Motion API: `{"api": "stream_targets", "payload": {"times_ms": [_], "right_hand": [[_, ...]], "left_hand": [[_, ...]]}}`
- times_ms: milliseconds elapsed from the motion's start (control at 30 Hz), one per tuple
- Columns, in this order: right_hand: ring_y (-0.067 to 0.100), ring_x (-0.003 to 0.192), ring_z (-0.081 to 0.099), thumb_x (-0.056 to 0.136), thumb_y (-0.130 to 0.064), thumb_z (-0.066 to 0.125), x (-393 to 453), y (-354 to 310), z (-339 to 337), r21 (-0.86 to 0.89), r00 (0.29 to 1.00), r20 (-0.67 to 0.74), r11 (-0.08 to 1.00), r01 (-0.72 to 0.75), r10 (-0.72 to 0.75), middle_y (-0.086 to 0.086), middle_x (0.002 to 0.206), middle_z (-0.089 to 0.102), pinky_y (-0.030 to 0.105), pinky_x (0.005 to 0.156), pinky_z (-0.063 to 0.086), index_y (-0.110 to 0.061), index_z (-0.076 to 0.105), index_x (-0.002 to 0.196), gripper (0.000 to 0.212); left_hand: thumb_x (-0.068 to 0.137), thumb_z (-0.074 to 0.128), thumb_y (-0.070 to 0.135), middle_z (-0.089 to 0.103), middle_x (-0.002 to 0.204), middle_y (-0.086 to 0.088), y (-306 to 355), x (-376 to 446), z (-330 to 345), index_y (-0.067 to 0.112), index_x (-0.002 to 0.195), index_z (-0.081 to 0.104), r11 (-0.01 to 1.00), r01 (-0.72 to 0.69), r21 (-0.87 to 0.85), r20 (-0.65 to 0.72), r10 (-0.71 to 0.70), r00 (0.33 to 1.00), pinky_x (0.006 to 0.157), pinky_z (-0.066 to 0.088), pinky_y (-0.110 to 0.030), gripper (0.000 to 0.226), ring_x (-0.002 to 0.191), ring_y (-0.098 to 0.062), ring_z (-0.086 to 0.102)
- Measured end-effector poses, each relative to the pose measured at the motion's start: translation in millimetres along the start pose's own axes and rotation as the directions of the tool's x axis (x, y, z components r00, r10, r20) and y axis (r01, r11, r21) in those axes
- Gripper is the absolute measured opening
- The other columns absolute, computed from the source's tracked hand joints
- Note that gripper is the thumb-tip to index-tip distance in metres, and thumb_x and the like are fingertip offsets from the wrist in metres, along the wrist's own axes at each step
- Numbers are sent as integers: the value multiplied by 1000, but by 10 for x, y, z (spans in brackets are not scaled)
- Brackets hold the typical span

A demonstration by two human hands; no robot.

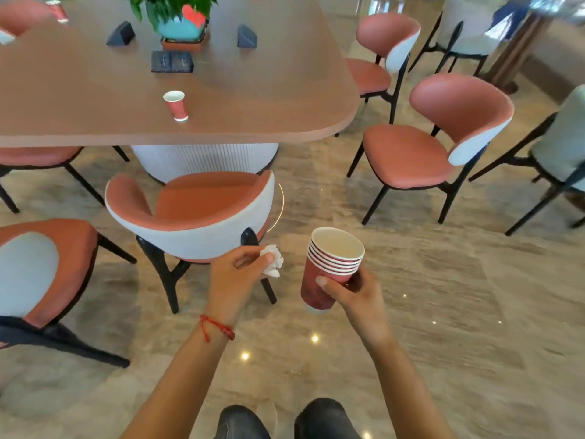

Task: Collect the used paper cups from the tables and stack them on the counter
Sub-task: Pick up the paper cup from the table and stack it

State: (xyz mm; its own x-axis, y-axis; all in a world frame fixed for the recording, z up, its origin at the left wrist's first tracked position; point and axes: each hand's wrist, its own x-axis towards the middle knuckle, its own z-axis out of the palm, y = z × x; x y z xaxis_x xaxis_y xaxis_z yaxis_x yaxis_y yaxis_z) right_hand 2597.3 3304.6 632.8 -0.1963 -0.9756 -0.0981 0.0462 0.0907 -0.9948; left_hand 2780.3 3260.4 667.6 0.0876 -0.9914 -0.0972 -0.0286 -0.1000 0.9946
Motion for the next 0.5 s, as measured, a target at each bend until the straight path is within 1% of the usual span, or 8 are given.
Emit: {"api": "stream_targets", "payload": {"times_ms": [67,133,200,267,300,333,433,500], "right_hand": [[3,93,67,67,-12,80,223,-4,-74,-21,1000,-30,1000,-11,10,-10,97,72,14,70,51,-25,60,110,50],[3,92,67,66,-11,83,502,17,-163,-32,998,-53,999,-18,16,-8,98,72,14,70,51,-24,60,109,51],[3,90,67,63,-16,82,822,62,-260,-38,998,-60,999,-11,9,-11,96,73,13,69,51,-24,61,107,48],[2,90,67,63,-21,79,1170,67,-368,-47,999,-53,999,-4,1,-15,97,72,12,68,50,-25,61,106,47],[2,90,67,62,-22,79,1348,67,-422,-49,999,-46,999,0,-2,-15,97,72,12,69,51,-25,61,106,48],[2,91,67,62,-22,79,1536,64,-477,-48,999,-37,999,6,-8,-15,97,72,13,69,51,-25,61,107,48],[3,92,67,61,-21,79,2116,-4,-643,-49,1000,13,999,18,-17,-16,97,71,13,69,51,-25,60,108,51],[3,93,66,62,-21,79,2473,-70,-756,-57,998,52,998,26,-23,-16,99,71,13,70,51,-28,59,109,51]], "left_hand": [[77,72,8,70,62,19,-26,265,125,20,73,70,1000,13,25,21,-13,1000,58,48,-7,14,63,3,66],[75,73,10,72,64,15,-91,543,276,25,69,71,999,46,25,29,-46,999,66,52,-15,17,65,1,67],[75,74,11,74,69,8,-165,830,451,24,68,72,997,77,7,32,-78,996,73,54,-26,16,70,-7,70],[75,73,11,75,74,2,-189,1129,645,21,70,73,996,93,-15,35,-92,995,77,54,-32,12,78,-18,71],[76,73,10,75,74,3,-192,1268,746,20,72,73,996,91,-24,28,-90,995,76,54,-31,11,79,-18,70],[76,73,10,74,72,6,-188,1413,850,19,74,73,996,84,-26,14,-83,996,74,54,-27,10,77,-14,70],[78,71,6,72,65,16,-128,1805,1181,10,80,72,998,52,-37,-38,-54,998,58,48,-9,6,65,3,66],[78,71,4,71,64,17,-69,2046,1384,16,76,72,998,36,-51,-65,-40,997,53,46,-7,12,62,5,65]]}}
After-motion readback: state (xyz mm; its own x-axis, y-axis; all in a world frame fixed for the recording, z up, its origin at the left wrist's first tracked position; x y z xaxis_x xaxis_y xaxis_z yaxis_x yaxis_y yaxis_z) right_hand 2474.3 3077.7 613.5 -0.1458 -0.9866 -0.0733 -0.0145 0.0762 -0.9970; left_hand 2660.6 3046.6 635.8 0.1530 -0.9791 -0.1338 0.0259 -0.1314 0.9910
